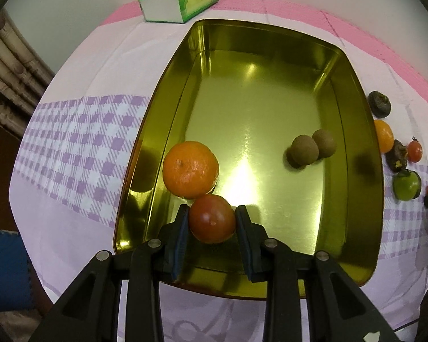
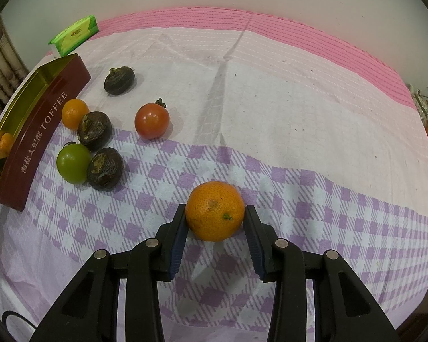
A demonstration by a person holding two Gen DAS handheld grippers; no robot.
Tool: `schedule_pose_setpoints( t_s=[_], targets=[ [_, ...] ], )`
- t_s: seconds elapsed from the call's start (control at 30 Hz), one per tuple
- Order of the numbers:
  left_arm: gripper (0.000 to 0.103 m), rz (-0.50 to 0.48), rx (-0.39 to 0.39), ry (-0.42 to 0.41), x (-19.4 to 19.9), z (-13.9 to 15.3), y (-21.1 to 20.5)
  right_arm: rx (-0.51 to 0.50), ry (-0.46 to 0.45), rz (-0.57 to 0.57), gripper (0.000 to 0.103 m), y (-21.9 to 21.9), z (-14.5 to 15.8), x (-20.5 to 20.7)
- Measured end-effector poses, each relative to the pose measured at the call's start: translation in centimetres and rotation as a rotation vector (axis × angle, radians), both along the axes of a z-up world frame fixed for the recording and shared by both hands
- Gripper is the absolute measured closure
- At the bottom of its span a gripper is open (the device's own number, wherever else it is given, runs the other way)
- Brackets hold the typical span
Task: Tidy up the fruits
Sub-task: 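Carry the red tomato into the gold tin and open the left tool, then carry the held mandarin over the gold tin and open the right tool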
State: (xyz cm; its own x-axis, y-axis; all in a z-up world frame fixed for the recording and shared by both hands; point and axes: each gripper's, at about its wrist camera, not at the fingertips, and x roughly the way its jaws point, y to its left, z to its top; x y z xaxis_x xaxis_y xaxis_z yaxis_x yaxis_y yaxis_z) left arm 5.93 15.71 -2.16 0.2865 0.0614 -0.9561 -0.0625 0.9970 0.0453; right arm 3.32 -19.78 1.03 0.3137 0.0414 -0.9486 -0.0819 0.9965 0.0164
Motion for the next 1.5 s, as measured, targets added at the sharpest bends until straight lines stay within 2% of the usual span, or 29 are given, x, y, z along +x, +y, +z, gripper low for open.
schedule_pose_setpoints(
  t_s=[0.43,0.57,0.73,0.9,1.0,1.1,1.2,1.33,1.5],
  targets=[
    [0.072,-0.02,0.015,-0.027,-0.5,0.1,-0.5,-0.004,-0.008,-0.003,0.061,0.0,0.1,0.1],
    [0.066,-0.025,0.003,-0.054,-1.0,0.8,-0.2,0.027,-0.011,-0.008,0.049,0.0,0.0,0.3],
    [0.063,-0.018,-0.011,-0.066,-1.2,1.4,0.2,0.01,-0.019,-0.021,0.049,0.1,-0.1,0.7],
    [0.059,-0.019,-0.022,-0.093,-1.4,2.5,0.5,-0.01,-0.031,-0.026,0.052,0.2,-0.1,0.7],
    [0.05,-0.02,-0.026,-0.111,-1.6,3.1,0.7,-0.024,-0.036,-0.011,0.063,1.5,-0.1,0.4],
    [0.043,-0.02,-0.013,-0.132,-1.9,3.6,0.8,-0.035,-0.033,-0.016,0.063,2.0,-0.1,0.3],
    [0.04,-0.018,-0.007,-0.159,-2.0,4.3,0.9,-0.037,-0.037,-0.021,0.064,2.4,0.2,0.4],
    [0.031,0.012,0.003,-0.217,-2.3,5.7,1.5,-0.046,-0.081,-0.004,0.064,3.5,2.2,0.8],
    [0.029,0.1,0.043,-0.296,-2.5,7.7,3.5,0.01,-0.137,0.083,0.064,7.5,5.2,1.9]
  ],
)
